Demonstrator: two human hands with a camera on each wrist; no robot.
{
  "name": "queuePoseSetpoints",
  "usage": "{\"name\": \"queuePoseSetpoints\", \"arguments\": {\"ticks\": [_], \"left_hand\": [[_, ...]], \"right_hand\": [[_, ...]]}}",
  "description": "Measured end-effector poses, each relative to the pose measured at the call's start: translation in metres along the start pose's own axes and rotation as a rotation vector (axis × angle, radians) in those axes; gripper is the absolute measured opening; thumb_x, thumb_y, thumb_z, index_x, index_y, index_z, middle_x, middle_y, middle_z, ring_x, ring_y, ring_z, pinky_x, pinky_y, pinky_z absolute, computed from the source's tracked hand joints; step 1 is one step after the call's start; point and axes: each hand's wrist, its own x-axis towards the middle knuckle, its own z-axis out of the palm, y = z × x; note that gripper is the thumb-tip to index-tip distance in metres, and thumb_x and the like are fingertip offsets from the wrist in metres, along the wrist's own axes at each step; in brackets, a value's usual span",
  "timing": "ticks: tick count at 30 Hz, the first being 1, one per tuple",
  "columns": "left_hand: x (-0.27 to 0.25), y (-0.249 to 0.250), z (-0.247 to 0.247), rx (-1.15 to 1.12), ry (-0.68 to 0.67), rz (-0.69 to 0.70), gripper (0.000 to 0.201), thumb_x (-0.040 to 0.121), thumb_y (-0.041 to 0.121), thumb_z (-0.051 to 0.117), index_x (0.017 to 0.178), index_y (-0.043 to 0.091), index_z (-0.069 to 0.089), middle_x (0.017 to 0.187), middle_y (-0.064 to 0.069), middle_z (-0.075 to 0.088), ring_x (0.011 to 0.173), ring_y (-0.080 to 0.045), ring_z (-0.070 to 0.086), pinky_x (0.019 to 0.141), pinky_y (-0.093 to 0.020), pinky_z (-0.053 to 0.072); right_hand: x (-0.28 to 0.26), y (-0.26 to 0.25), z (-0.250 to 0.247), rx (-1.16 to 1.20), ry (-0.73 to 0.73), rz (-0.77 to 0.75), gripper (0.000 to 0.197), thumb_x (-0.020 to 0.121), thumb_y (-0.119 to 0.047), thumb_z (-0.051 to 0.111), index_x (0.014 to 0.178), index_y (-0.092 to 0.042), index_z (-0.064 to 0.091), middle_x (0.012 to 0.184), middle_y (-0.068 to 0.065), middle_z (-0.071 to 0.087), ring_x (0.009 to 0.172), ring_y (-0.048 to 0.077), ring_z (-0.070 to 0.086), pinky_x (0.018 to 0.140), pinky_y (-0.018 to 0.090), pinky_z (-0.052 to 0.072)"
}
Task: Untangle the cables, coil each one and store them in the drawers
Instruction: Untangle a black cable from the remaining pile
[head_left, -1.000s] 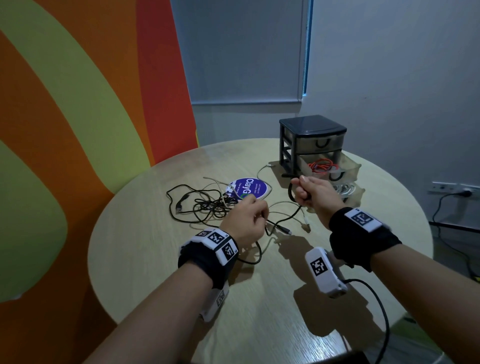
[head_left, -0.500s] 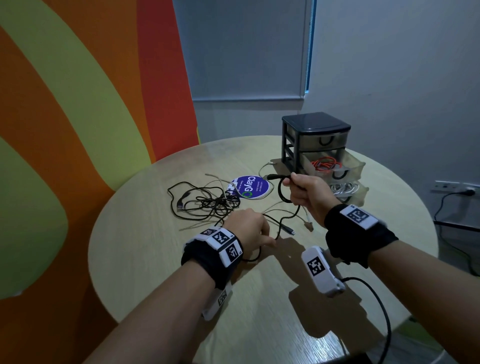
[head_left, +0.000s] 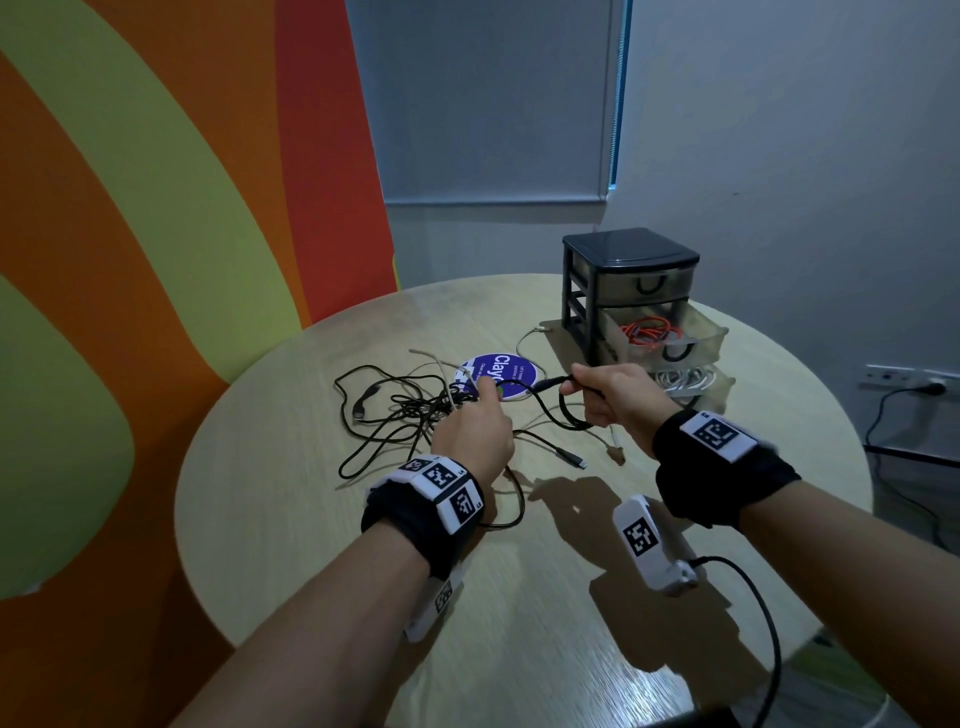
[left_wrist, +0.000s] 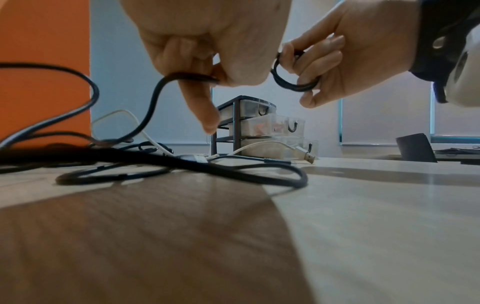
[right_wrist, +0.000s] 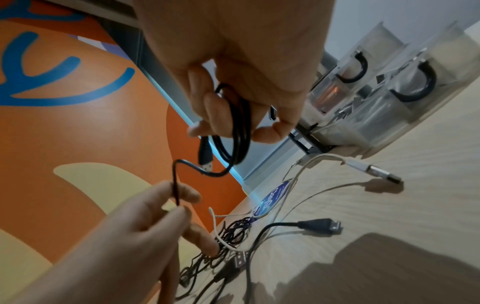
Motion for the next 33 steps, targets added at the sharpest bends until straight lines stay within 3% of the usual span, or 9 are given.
{"name": "queuePoseSetpoints", "arguments": {"ticks": [3, 6, 8, 11, 14, 18, 24, 28, 33], "left_hand": [[-0.003, -0.002, -0.003, -0.117, 0.059, 0.075, 0.017, 0.095, 0.017, 0.037, 0.11, 0.011, 0.041, 0.084, -0.009, 0.061, 0.077, -0.03, 0.059, 0.065, -0.033, 0.042], [-0.006, -0.003, 0.001, -0.25, 0.085, 0.25, 0.01, 0.094, 0.021, 0.039, 0.098, 0.014, 0.046, 0.067, 0.001, 0.051, 0.061, -0.021, 0.05, 0.057, -0.029, 0.036], [-0.007, -0.004, 0.004, -0.277, 0.101, 0.333, 0.018, 0.091, 0.036, 0.043, 0.093, 0.019, 0.048, 0.06, 0.008, 0.045, 0.055, -0.015, 0.046, 0.053, -0.028, 0.033], [-0.007, -0.008, 0.008, -0.293, 0.06, 0.374, 0.04, 0.082, 0.062, 0.036, 0.088, 0.026, 0.052, 0.065, 0.01, 0.049, 0.06, -0.005, 0.046, 0.054, -0.026, 0.033], [-0.005, -0.01, 0.011, -0.334, -0.031, 0.387, 0.047, 0.08, 0.072, 0.033, 0.071, 0.029, 0.049, 0.072, 0.011, 0.051, 0.067, -0.006, 0.048, 0.059, -0.028, 0.036], [0.0, -0.008, 0.014, -0.302, -0.157, 0.325, 0.05, 0.093, 0.054, 0.04, 0.06, 0.017, 0.045, 0.068, -0.001, 0.044, 0.064, -0.014, 0.042, 0.063, -0.03, 0.032], [0.006, -0.008, 0.021, -0.092, -0.183, 0.163, 0.039, 0.094, 0.044, 0.047, 0.086, 0.009, 0.062, 0.081, -0.008, 0.062, 0.079, -0.025, 0.057, 0.068, -0.033, 0.044], [0.009, -0.008, 0.023, -0.127, -0.118, 0.121, 0.034, 0.099, 0.028, 0.038, 0.1, 0.001, 0.058, 0.096, -0.019, 0.064, 0.092, -0.034, 0.059, 0.072, -0.036, 0.043], [0.006, -0.004, 0.015, -0.082, -0.08, 0.18, 0.032, 0.102, 0.015, 0.028, 0.107, -0.005, 0.052, 0.108, -0.022, 0.058, 0.099, -0.036, 0.057, 0.081, -0.04, 0.041]], "right_hand": [[0.0, 0.001, 0.0, -0.047, -0.014, 0.068, 0.036, 0.101, -0.015, 0.037, 0.071, -0.003, 0.054, 0.038, -0.005, 0.025, 0.032, 0.006, 0.022, 0.037, 0.015, 0.02], [0.0, 0.0, 0.002, -0.086, -0.006, 0.105, 0.037, 0.102, -0.014, 0.033, 0.069, -0.006, 0.047, 0.043, -0.002, 0.027, 0.029, 0.004, 0.024, 0.035, 0.013, 0.02], [0.001, 0.001, 0.001, -0.144, 0.004, 0.124, 0.036, 0.102, -0.014, 0.033, 0.069, -0.007, 0.046, 0.051, 0.001, 0.027, 0.032, 0.005, 0.027, 0.036, 0.014, 0.021], [0.006, 0.006, -0.004, -0.316, 0.028, 0.12, 0.037, 0.102, -0.018, 0.035, 0.069, -0.008, 0.049, 0.052, 0.004, 0.033, 0.045, 0.014, 0.031, 0.044, 0.021, 0.025], [0.01, 0.01, -0.012, -0.467, 0.076, 0.123, 0.036, 0.099, -0.022, 0.04, 0.067, -0.011, 0.053, 0.051, 0.002, 0.038, 0.047, 0.015, 0.035, 0.05, 0.025, 0.028], [0.01, 0.01, -0.016, -0.49, 0.101, 0.134, 0.035, 0.095, -0.02, 0.045, 0.062, -0.012, 0.052, 0.051, 0.003, 0.038, 0.047, 0.015, 0.033, 0.051, 0.027, 0.027], [0.0, 0.007, 0.004, -0.523, -0.031, 0.081, 0.032, 0.092, -0.019, 0.046, 0.061, -0.012, 0.045, 0.05, 0.003, 0.036, 0.043, 0.014, 0.031, 0.046, 0.024, 0.028], [0.003, 0.016, 0.025, -0.588, -0.049, 0.061, 0.039, 0.094, -0.02, 0.042, 0.056, -0.013, 0.048, 0.042, -0.003, 0.045, 0.043, 0.015, 0.04, 0.051, 0.026, 0.037], [0.005, 0.027, 0.043, -0.612, -0.081, 0.101, 0.037, 0.098, -0.018, 0.034, 0.066, -0.011, 0.05, 0.054, 0.001, 0.051, 0.049, 0.014, 0.045, 0.051, 0.026, 0.036]]}}
